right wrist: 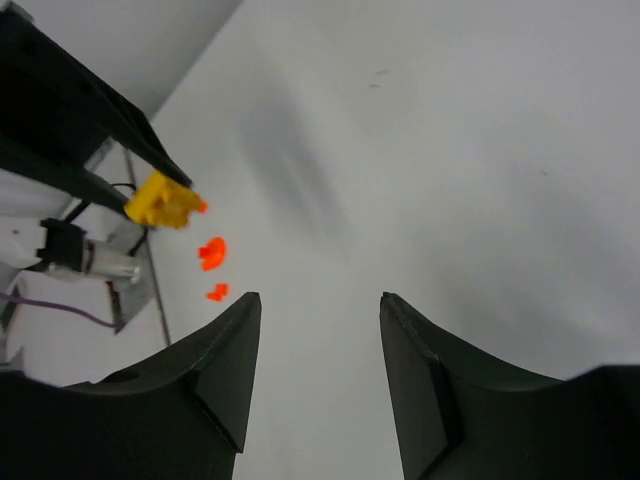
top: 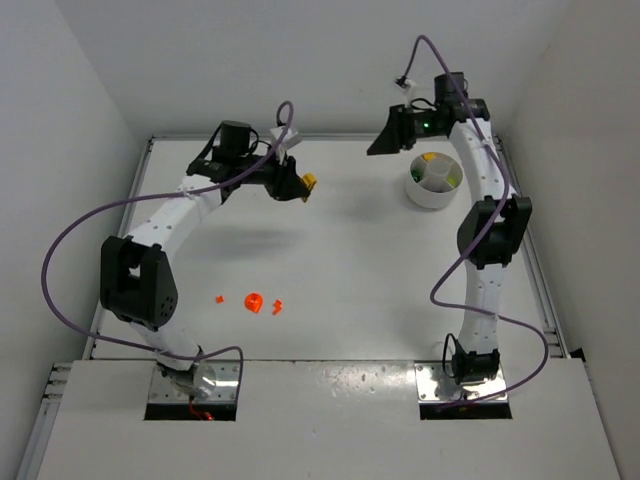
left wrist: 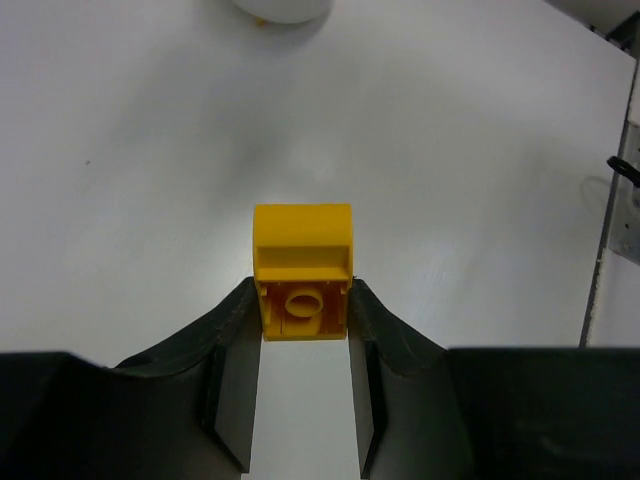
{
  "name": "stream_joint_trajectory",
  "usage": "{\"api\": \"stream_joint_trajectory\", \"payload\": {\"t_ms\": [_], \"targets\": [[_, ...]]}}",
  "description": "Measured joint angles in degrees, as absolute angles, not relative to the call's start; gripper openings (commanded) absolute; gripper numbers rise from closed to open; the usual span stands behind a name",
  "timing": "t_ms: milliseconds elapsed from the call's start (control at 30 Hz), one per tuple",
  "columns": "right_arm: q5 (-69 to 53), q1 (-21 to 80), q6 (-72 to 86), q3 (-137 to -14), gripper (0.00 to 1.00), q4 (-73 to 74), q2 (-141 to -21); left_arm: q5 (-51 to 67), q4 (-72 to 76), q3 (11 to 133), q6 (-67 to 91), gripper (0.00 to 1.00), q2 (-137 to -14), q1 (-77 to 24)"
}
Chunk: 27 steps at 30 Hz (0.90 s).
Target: Sort the legos into containers by color
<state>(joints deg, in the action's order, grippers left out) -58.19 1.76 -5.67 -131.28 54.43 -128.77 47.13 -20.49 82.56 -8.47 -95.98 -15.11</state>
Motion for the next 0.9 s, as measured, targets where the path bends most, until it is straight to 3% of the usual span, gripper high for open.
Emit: {"api": "stream_joint_trajectory", "payload": {"t_ms": [333,567,900], "targets": [[-66.28,8.12,9.28,-125.03,0.55,45.01,-128.20,38.57,-20.40,81.14,-11.79,0.00,-90.00,-24.01],[-67.18,9.13,15.35,-116.49,0.55,43.72,-126.89,28.40,-20.43,79.11,-13.19,0.00,-87.24,-27.20],[-70.35,12.47,19.31,-114.41,0.55,40.29,-122.89,22.44,-20.45,78.02,-14.50,0.00,-87.24,-29.71]]}}
